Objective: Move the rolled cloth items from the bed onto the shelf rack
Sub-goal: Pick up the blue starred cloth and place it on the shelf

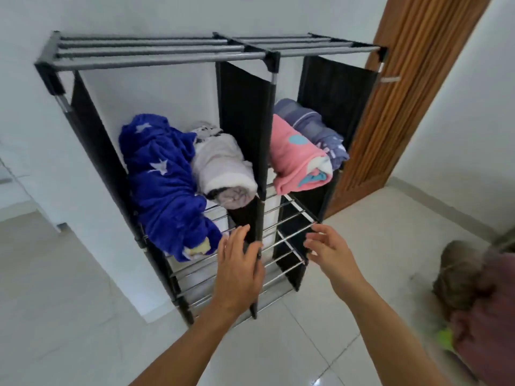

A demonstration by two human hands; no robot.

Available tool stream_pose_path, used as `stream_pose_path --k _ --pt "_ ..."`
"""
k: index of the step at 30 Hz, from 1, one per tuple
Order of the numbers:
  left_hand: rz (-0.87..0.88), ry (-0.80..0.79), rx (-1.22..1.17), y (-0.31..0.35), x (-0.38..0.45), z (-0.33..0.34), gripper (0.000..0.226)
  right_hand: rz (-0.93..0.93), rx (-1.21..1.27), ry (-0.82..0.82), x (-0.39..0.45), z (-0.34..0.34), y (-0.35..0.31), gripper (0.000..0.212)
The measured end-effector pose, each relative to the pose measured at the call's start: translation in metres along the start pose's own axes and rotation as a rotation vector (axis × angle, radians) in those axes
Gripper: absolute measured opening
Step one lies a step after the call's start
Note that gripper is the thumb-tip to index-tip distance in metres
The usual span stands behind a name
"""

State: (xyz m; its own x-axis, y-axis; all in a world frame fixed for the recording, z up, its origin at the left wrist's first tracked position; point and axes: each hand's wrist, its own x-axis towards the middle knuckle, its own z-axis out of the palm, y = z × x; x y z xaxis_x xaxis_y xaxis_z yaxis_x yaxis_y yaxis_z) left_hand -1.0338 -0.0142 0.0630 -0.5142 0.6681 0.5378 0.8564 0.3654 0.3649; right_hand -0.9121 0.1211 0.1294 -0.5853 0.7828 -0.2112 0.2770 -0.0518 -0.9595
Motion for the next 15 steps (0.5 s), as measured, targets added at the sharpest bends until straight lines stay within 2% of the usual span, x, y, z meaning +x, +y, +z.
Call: stream_pose_path --k 1,4,6,9,12,15 --pt "0.015 -0.128 -0.049 0.016 0.002 0.009 0.021 0.039 0.025 0.06 -0.01 -0.029 0.011 0.025" --pt "-0.026 -0.675 -0.211 0.082 0.012 0.034 0.021 0.12 0.098 0.218 -0.05 -0.106 0.049 0.028" --pt "-0.041 -0.918 -0.242 0.128 0.008 0.056 0.027 0.145 0.151 0.325 -0.083 -0.148 0.077 0.028" --pt "-0.026 -1.075 -0.31 0.206 -0.008 0.086 0.025 0.178 0.233 0.481 -0.147 -0.212 0.117 0.025" --pt "0.044 -1.185 -0.385 0.305 -0.047 0.108 0.011 0.282 0.263 0.66 -0.23 -0.282 0.176 0.023" --pt "0.171 -1.322 -0.451 0.407 -0.112 0.118 0.018 0.443 0.426 0.895 -0.325 -0.339 0.245 0.019"
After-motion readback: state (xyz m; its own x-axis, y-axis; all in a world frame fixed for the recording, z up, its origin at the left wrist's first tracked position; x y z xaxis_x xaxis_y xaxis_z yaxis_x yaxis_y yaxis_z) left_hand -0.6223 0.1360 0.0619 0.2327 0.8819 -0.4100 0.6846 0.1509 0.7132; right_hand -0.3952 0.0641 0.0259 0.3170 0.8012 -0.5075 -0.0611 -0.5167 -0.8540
